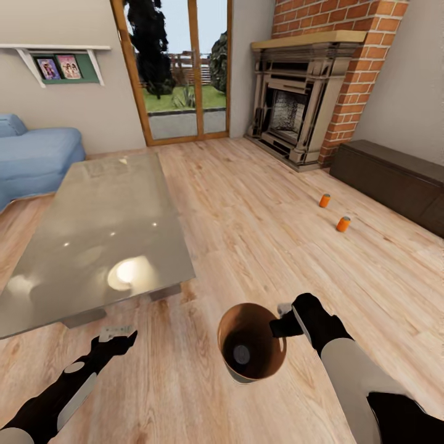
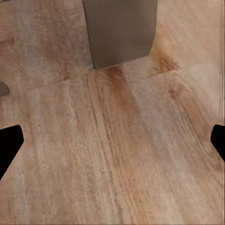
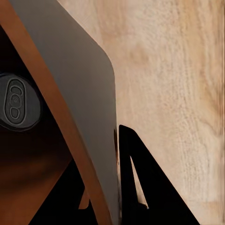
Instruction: Put the three can of soda from the living room inside the tash can in the kitchen.
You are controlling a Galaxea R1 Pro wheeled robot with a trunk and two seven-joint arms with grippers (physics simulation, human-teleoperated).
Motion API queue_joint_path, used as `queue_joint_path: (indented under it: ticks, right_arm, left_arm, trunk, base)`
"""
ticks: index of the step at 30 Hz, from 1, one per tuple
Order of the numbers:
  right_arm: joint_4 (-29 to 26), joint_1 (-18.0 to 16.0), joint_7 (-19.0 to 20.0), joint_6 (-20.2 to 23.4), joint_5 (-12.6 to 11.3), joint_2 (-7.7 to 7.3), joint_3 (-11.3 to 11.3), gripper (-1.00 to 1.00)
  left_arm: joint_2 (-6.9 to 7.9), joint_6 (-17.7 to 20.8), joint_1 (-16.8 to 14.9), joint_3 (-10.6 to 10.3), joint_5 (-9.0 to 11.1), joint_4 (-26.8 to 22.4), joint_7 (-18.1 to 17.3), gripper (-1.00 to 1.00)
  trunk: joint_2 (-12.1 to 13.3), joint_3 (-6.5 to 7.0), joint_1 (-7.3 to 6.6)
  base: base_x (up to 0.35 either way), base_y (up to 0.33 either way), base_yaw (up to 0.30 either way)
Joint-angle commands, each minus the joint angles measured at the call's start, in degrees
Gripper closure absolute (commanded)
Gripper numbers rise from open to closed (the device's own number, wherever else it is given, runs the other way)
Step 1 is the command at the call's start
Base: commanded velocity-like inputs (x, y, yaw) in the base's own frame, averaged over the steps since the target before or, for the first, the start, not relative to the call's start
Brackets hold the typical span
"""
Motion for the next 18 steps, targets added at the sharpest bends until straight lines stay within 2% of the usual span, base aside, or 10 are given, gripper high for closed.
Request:
queue_joint_path:
  ticks: [1,18]
  right_arm:
    - [0.01,-0.02,0.51,0.23,-1.56,0.02,-0.24,1.00]
    - [0.09,0.06,3.15,0.18,-1.60,0.11,-0.48,1.00]
  left_arm:
    - [-0.02,-0.02,-0.01,-0.02,-0.02,0.00,0.00,-1.00]
    - [-0.20,-0.04,0.00,-0.05,-0.10,0.00,0.00,-1.00]
  trunk:
    - [0.00,0.01,0.00]
    - [0.00,0.01,0.00]
  base:
    - [0.181,-0.285,-0.020]
    - [0.145,-0.301,-0.002]
